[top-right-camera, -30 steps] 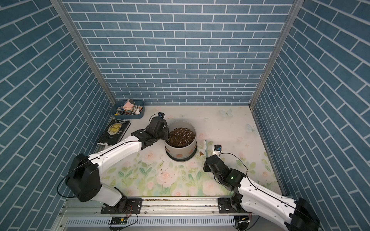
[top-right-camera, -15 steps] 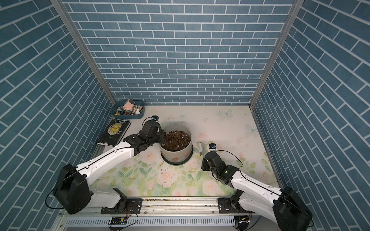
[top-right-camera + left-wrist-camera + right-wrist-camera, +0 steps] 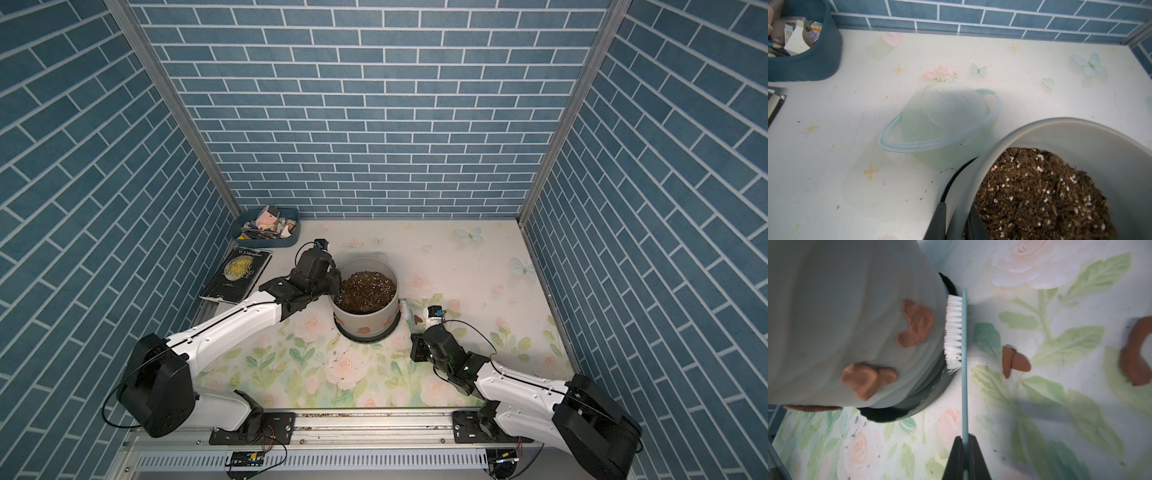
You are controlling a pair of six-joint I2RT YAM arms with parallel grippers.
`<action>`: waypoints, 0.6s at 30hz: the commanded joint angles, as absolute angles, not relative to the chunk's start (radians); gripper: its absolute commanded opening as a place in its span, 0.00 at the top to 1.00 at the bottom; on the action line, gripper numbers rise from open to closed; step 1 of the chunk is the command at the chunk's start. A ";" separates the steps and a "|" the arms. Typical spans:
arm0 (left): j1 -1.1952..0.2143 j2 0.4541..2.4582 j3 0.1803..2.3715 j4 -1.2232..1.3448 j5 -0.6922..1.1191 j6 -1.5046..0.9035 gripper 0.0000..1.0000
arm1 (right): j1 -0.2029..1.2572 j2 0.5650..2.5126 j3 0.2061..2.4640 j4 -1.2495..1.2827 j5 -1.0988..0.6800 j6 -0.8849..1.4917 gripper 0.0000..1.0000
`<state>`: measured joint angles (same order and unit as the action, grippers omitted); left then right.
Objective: Scrub the dried mud off the ceramic pot
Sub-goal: Brush off the soil from the pot.
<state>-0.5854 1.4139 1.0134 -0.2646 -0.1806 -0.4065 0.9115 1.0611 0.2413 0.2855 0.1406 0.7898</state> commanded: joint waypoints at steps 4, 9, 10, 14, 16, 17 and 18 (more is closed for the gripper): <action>-0.589 1.408 0.988 -0.234 -0.144 -0.449 1.00 | 0.954 1.077 0.252 0.364 0.177 0.827 1.00; -0.589 1.395 0.979 -0.228 -0.133 -0.452 1.00 | 0.973 1.064 0.247 0.385 0.199 0.846 1.00; -0.589 1.395 0.979 -0.231 -0.134 -0.451 1.00 | 0.973 1.060 0.249 0.381 0.205 0.848 1.00; -0.589 1.390 0.972 -0.234 -0.133 -0.450 1.00 | 0.974 1.027 0.258 0.383 0.218 0.858 1.00; -0.589 1.387 0.967 -0.233 -0.135 -0.448 1.00 | 0.973 1.008 0.266 0.386 0.226 0.862 1.00; -0.589 1.387 0.967 -0.235 -0.138 -0.448 1.00 | 0.972 0.998 0.270 0.383 0.229 0.867 1.00; -0.588 1.388 0.964 -0.234 -0.139 -0.447 1.00 | 0.972 0.991 0.273 0.381 0.231 0.869 1.00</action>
